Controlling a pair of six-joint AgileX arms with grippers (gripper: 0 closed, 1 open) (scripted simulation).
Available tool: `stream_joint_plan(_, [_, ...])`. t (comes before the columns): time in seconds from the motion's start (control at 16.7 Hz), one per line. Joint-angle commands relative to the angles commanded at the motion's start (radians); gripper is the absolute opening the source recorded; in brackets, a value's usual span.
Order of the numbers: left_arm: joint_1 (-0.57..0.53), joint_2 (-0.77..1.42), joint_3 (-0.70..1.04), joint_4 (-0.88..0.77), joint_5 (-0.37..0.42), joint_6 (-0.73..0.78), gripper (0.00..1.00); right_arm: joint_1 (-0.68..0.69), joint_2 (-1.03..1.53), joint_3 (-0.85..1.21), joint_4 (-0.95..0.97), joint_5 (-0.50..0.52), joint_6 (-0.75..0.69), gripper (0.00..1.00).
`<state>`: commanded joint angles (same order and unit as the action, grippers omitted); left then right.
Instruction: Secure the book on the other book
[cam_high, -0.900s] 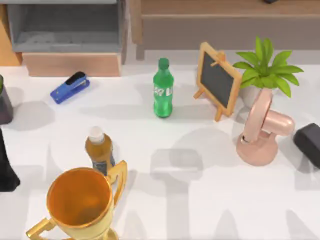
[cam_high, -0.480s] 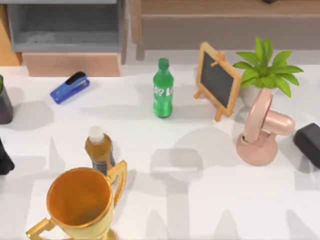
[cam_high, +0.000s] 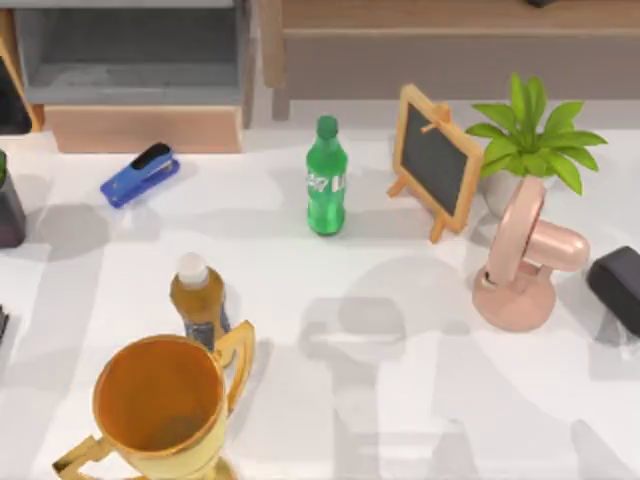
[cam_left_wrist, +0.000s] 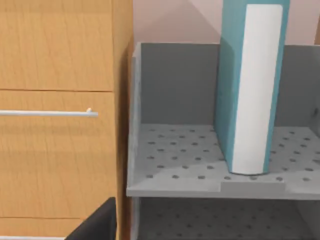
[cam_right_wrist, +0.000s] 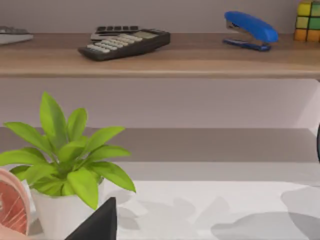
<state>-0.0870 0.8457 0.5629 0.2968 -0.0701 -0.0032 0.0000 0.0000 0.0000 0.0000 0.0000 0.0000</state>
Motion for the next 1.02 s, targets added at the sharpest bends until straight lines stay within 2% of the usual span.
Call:
stream_joint_plan(0.36, [-0.056,0.578,0.368,0.191,-0.044,-0.001,1.00,0.000,0.000,0.000,0.000,0.000,0.000,1.00])
stream_joint_plan(0.6, [-0.085,0.870,0.562,0.291,-0.068,-0.002,1.00,0.000,0.000,0.000,0.000,0.000,0.000,1.00])
stream_joint_plan(0.78, [-0.099,1.006,0.651,0.339,-0.078,-0.002,1.00,0.000,0.000,0.000,0.000,0.000,0.000,1.00])
stream_joint_plan(1.02, [-0.103,1.052,0.681,0.355,-0.082,-0.002,1.00,0.000,0.000,0.000,0.000,0.000,0.000,1.00])
